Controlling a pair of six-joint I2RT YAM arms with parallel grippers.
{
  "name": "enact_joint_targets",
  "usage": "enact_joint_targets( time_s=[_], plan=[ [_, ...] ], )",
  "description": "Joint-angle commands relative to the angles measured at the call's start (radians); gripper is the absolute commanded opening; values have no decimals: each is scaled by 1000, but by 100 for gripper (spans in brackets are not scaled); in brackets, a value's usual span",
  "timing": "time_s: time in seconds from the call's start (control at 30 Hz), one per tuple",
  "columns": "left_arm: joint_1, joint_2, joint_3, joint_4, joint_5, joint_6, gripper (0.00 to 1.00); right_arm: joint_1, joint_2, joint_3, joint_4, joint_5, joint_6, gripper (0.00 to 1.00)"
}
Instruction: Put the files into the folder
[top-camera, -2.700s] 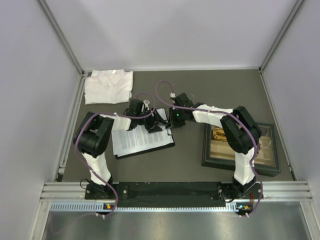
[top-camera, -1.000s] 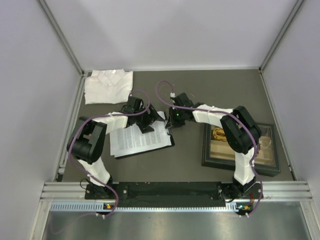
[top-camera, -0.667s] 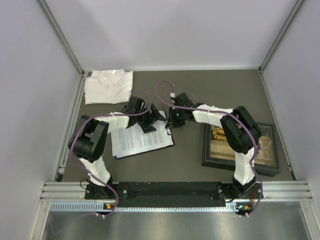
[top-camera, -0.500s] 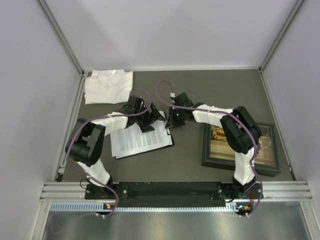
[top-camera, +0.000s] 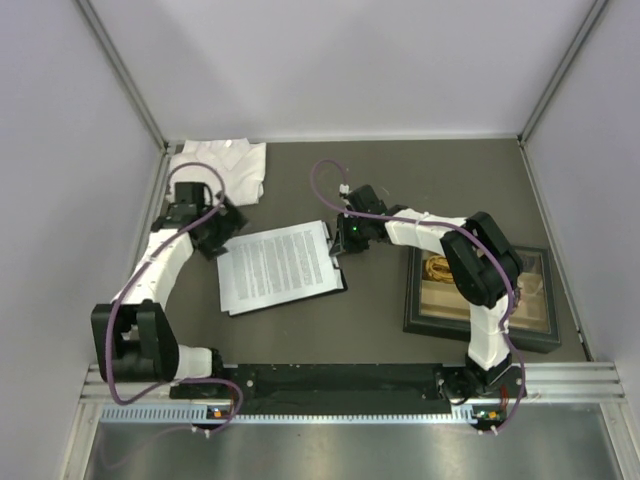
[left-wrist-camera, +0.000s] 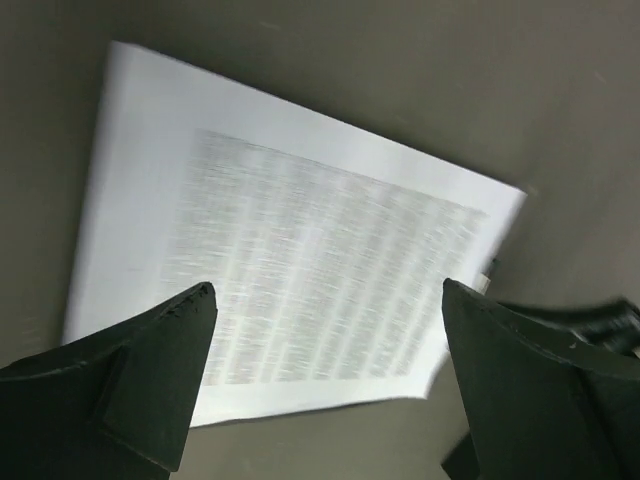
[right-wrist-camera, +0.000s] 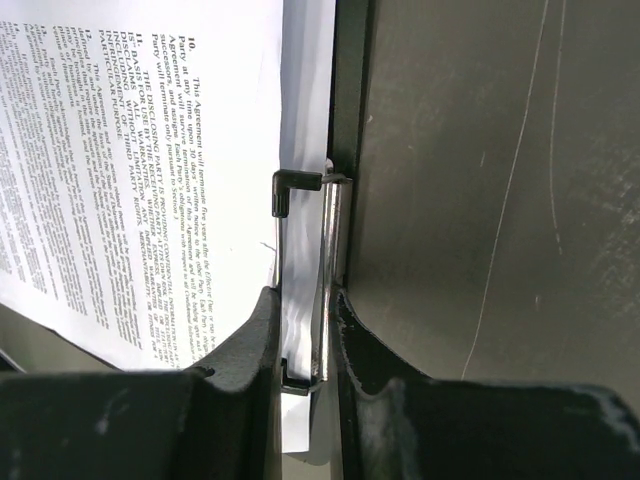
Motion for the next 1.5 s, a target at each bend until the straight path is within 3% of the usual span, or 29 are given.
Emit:
enact_joint_targets(
  time_s=[0.0,0.17,0.3,0.6,0.67,0.7,0.87,1.03,1.17,1.23,1.4,1.47],
  plan=[
    [165,-69,-59,-171,-173,121,98,4,85,-27,-79,40,-20,0],
    [245,-8,-128,-96,-149,155,98,0,80,-36,-74,36,-19,0],
    [244,75,-114,-70,-77,178,98,1,80,-33,-76,37,-20,0],
    [238,83,-192,11,1,135,98,1,95,-16,-70,-13,-34,0],
    [236,77,-203,14,2,135,98,0,88,-19,-60,-26,-42,9],
    [235,73,-203,16,-3,138,98,0,82,-26,-51,-26,-43,18],
    [236,86,-232,33,0,147,98,1,63,-19,-51,-30,-55,30],
    [235,98,-248,43,23,158,98,4,66,13,-97,-10,-81,26],
    [236,77,-254,45,20,160,97,6,75,36,-114,-1,-84,5],
    [236,70,-254,46,32,160,97,6,88,46,-116,-6,-81,0],
    [233,64,-248,39,41,161,97,6,65,43,-116,-12,-68,0],
    [235,60,-249,40,43,160,97,7,33,53,-131,-13,-71,12]
  ],
)
